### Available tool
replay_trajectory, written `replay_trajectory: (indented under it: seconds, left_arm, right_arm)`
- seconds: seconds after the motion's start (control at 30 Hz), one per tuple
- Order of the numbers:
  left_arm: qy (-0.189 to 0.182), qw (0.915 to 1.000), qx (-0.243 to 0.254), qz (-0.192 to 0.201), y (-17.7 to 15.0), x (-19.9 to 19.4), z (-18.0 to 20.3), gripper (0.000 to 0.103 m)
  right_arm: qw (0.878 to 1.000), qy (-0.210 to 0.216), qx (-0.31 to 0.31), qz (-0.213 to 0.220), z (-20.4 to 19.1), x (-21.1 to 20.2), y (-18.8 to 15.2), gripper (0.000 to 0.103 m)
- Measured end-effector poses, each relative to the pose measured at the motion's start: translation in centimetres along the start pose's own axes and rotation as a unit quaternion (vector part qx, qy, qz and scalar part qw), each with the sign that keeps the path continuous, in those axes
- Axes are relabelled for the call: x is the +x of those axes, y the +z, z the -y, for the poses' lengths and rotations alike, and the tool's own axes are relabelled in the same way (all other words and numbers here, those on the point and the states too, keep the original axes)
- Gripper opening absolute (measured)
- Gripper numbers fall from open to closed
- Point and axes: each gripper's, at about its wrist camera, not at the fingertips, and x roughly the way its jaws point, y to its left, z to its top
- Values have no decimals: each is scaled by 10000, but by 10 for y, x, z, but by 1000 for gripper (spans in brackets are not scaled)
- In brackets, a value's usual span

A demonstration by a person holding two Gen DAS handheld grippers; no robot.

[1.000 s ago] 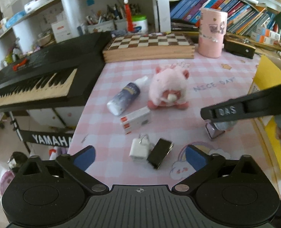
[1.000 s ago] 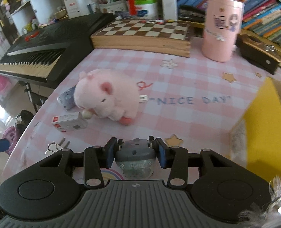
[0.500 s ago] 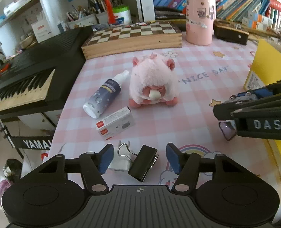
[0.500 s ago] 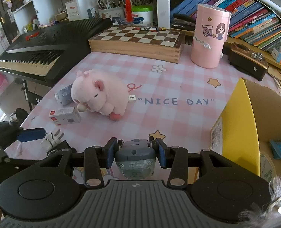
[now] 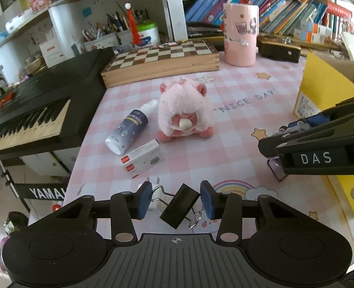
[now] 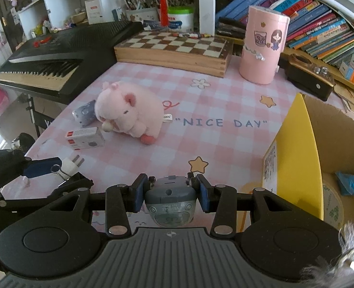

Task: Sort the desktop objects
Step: 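Carry the toy car and binder clip toward the yellow box with both tools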

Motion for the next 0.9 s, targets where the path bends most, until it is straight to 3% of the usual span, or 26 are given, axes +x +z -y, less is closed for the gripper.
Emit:
replay_trajectory:
  seconds: [0.6, 0.9]
  left_arm:
    - [-8, 9985, -211, 513, -16, -58, -21, 42]
    - [-274, 9951, -450, 839, -25, -100, -29, 42]
  right_arm:
    - [9994, -14, 75, 350, -30, -45, -21, 41]
    - [9985, -55, 110, 531, -37, -79, -38, 41]
